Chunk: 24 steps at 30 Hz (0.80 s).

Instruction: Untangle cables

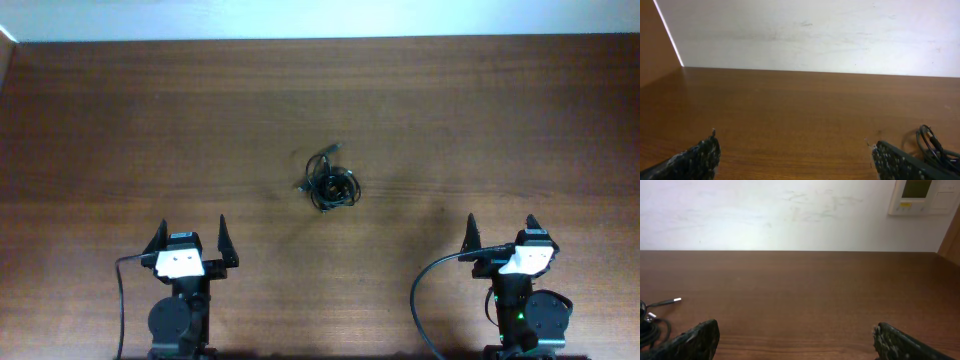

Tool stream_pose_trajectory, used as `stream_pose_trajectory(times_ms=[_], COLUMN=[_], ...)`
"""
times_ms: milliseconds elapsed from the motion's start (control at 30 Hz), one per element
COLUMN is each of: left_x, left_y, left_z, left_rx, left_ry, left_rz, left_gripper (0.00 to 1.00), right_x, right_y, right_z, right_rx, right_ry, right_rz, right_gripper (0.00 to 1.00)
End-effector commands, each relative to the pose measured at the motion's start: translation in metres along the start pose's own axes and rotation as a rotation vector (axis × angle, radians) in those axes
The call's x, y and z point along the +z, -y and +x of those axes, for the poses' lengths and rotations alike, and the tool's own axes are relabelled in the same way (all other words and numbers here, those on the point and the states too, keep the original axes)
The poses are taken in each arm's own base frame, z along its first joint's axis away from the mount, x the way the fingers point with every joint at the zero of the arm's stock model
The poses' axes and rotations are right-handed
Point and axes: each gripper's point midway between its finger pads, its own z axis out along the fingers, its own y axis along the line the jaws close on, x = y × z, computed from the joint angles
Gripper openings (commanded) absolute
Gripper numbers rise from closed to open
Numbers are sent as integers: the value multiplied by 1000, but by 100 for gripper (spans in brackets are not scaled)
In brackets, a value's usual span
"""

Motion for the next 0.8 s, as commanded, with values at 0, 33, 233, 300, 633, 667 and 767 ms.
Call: stream_pose_trajectory(times_ms=[0,33,233,300,633,667,767], left_x=[0,0,0,0,0,-1,-17], left_y=[-2,-2,-2,-2,0,12,67], left_z=[1,1,1,1,-3,-2,-38], left_rx=[16,16,16,16,12,13,24], left_ry=[-1,-1,-1,-1,15,13,167], left_rz=[-12,-12,-12,-12,0,70,401], left_gripper=[99,99,99,99,99,99,99], right_x=[0,0,-4,-19,-63,-60,-47], right_y=[5,5,-34,-76,-44,-42,-37], right_z=[3,3,-10,-18,-174,-166,-129], right_rx=[8,8,95,207,91,73,112], right_ry=[-8,-8,35,28,327,240,-71], right_rz=[25,25,-204,-470,-278,-257,-213], right_gripper=[98,98,99,98,99,98,99])
